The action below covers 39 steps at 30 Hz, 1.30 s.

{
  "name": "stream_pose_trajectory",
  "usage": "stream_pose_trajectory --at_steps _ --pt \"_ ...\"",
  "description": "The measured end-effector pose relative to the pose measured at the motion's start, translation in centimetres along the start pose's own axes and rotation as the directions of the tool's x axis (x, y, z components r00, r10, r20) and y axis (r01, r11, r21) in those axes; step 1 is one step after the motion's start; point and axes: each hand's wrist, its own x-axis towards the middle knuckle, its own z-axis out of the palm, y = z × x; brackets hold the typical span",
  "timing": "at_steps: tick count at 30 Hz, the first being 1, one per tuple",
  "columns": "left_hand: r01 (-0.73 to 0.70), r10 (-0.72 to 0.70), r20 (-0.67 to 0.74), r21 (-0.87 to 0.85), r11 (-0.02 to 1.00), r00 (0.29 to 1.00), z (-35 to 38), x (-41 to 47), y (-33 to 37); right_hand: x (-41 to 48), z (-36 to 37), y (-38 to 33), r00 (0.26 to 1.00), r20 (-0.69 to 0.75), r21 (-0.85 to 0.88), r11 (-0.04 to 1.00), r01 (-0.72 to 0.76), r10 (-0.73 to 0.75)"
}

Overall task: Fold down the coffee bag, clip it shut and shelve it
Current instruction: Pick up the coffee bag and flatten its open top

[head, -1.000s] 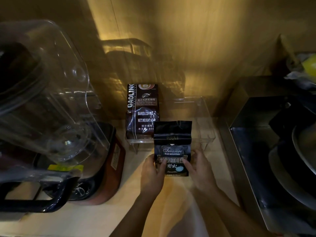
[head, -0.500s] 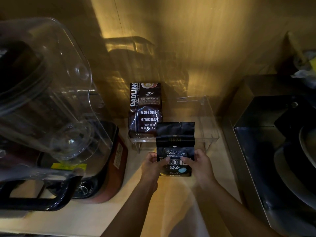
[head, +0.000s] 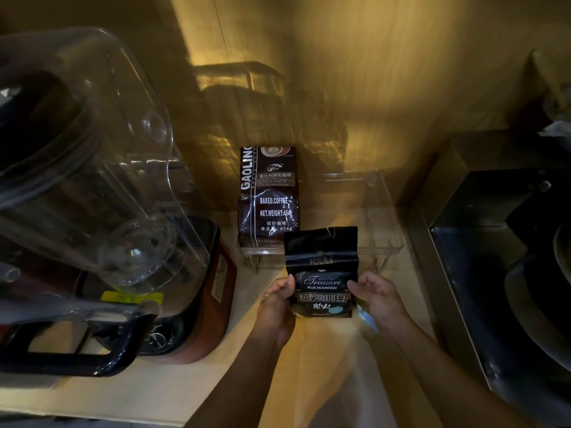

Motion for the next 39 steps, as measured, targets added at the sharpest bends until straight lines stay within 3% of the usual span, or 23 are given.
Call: stream_pose_trajectory --at_steps 5,8,14,19,25,31,33,36,39 --pt "-0.164 0.15 0.066 0.355 0.92 0.986 0.1 -0.7 1.0 -0.1 0.2 -0.2 1.0 0.021 -0.044 0.999 0.008 -0.007" --pt "-0.208 0.216 0.037 0.467 0.859 0.976 1.7 -1.0 0.8 -0.8 1.8 0.2 0.996 -0.083 -0.119 0.993 0.019 -0.029" --pt "-0.258 0.367 -0.143 0.486 0.835 0.919 3.3 -1.2 -0.9 -1.2 3.5 0.8 0.954 -0.271 -0.251 0.966 0.062 -0.131" --pt "-0.231 0.308 -0.176 0.357 0.905 0.935 2.4 -1.0 -0.7 -0.5 2.6 0.5 0.947 -0.294 -0.276 0.96 0.046 -0.13" --pt "-0.19 0.211 -0.031 0.318 0.929 0.977 0.8 -0.8 0.8 -0.6 1.5 0.2 0.981 -0.19 -0.091 0.996 0.026 -0.043" --pt "-0.149 0.147 0.028 0.281 0.948 0.989 -0.8 -0.9 1.8 -1.3 -0.1 -0.5 0.992 -0.126 0.07 0.997 0.013 -0.004" --pt "-0.169 0.144 0.094 0.374 0.912 0.985 -1.5 -0.6 2.2 -1.5 -0.5 -0.8 0.999 -0.048 0.061 0.998 -0.012 0.015" --pt "-0.278 0.172 0.236 0.56 0.781 0.957 -1.7 -0.2 2.9 -1.5 -1.0 -0.9 0.995 0.093 -0.05 0.998 -0.028 0.032" --pt "-0.337 0.166 0.325 0.59 0.734 0.931 -1.5 0.2 3.5 -1.3 -1.1 -1.1 0.987 0.16 -0.137 0.99 0.02 0.003"
